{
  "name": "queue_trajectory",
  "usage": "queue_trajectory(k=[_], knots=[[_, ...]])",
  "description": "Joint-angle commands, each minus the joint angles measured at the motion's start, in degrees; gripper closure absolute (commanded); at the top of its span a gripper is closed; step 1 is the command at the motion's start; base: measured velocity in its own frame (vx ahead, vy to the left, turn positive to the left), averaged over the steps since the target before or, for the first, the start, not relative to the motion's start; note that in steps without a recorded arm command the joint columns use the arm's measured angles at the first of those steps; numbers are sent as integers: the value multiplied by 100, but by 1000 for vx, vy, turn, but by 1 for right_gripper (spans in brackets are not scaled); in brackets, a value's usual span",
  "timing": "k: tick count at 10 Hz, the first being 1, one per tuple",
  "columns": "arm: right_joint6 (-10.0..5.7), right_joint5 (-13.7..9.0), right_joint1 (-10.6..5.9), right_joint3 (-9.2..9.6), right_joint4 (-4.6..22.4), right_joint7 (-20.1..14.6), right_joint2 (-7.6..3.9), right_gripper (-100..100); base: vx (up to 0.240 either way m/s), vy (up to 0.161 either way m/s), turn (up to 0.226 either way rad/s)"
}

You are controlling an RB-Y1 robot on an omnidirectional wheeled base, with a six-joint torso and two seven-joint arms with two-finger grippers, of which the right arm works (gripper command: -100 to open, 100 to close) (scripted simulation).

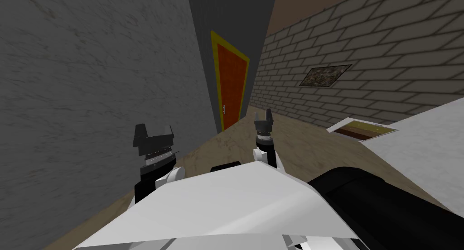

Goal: Pull the door open

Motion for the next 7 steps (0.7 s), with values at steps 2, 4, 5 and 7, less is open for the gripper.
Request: queue_trajectory(k=[2,4,5,7], knots=[[-79,-202,-67,109,303,-286,-141,-100,130,-25,136],[-125,-318,-105,172,476,-450,-216,-100,161,-6,61],[-163,-417,-137,225,623,-589,-277,-100,191,-28,113],[-224,-571,-188,309,853,-807,-371,-100,134,-30,123]])
